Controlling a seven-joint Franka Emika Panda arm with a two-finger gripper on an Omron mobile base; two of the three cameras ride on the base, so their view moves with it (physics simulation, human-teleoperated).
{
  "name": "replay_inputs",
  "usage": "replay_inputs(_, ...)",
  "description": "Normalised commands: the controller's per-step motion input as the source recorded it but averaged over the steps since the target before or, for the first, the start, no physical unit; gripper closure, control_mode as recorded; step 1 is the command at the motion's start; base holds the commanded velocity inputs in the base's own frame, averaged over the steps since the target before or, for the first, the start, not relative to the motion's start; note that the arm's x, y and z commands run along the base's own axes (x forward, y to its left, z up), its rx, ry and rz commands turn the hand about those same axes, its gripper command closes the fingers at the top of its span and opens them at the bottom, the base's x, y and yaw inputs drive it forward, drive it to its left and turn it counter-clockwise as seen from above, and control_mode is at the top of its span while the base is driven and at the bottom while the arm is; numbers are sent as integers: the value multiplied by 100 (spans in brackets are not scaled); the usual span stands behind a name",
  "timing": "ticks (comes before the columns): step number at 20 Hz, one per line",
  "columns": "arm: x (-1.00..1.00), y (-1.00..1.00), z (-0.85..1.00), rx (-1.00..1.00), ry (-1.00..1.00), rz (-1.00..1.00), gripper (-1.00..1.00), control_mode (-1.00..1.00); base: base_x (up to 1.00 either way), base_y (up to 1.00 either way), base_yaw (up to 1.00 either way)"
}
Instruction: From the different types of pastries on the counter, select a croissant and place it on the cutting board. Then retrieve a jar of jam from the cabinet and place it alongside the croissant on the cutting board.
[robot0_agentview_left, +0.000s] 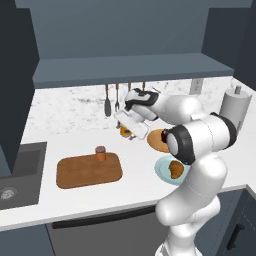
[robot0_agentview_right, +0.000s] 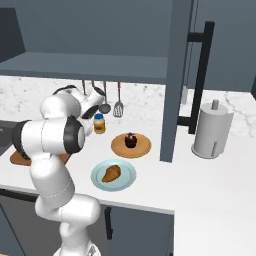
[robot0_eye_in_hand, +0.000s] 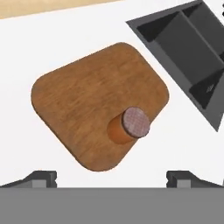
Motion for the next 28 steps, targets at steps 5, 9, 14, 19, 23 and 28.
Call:
replay_inputs(5, -8, -33, 4, -28, -8, 19, -100, -100, 0, 0, 0)
replay_inputs(9, -21, -41, 0, -29, 0, 19, -100, -100, 0, 0, 0)
replay_inputs(14, -18, -48, -2, -25, 0, 18, -100, -100, 0, 0, 0)
replay_inputs(19, -9, -36, -46, -10, 0, 11, -100, -100, 0, 0, 0)
replay_inputs(23, -21, -36, -20, -7, -7, 1, -100, -100, 0, 0, 0)
replay_inputs(28, -45, -63, 0, -8, -9, 0, -100, -100, 0, 0, 0)
